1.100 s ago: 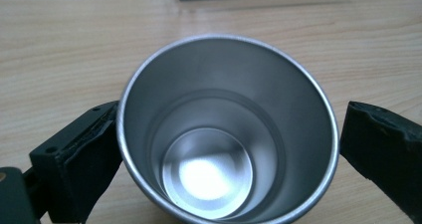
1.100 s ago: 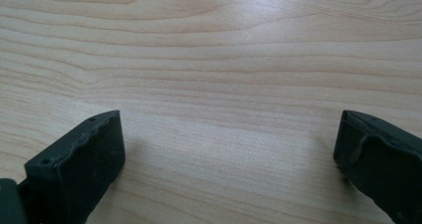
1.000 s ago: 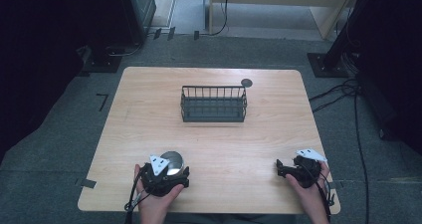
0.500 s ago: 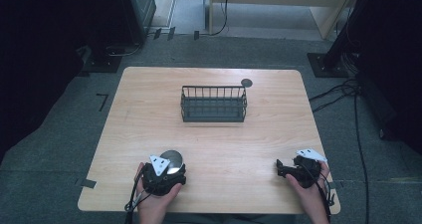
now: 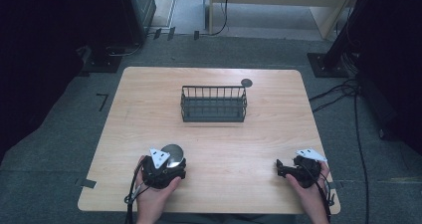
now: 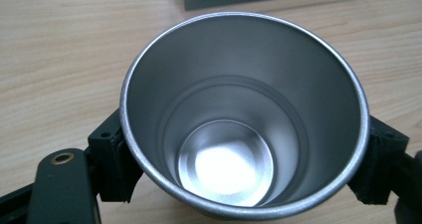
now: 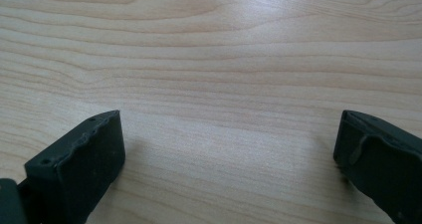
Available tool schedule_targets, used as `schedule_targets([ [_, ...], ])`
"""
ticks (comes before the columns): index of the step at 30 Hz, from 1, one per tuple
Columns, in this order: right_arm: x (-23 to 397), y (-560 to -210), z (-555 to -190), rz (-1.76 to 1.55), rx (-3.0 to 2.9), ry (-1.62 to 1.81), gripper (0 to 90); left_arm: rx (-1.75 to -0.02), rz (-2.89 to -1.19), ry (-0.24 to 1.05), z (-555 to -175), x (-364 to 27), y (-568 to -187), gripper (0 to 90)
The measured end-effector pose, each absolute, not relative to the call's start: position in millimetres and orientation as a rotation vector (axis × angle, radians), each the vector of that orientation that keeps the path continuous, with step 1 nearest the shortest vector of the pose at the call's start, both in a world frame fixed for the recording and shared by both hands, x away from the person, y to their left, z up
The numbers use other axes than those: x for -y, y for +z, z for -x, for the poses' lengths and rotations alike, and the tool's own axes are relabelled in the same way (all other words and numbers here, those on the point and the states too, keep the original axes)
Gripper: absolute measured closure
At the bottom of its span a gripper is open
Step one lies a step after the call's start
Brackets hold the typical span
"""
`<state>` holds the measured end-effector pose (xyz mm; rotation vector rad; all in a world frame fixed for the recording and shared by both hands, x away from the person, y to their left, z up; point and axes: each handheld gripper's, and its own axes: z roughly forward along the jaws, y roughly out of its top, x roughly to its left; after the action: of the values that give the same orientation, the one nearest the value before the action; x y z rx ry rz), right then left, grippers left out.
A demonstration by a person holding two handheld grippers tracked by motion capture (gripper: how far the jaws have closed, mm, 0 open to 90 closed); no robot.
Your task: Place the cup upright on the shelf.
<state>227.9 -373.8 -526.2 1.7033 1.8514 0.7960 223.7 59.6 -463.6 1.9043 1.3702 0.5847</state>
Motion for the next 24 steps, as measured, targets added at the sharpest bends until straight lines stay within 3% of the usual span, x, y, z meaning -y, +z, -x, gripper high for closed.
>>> schedule_targets([
  [24, 373.8, -526.2, -227.9, -1.703, -1.852, 0.796, 0.0, -1.314, -1.915, 0.557, -284.5, -53.2, -438.0, 19.1],
])
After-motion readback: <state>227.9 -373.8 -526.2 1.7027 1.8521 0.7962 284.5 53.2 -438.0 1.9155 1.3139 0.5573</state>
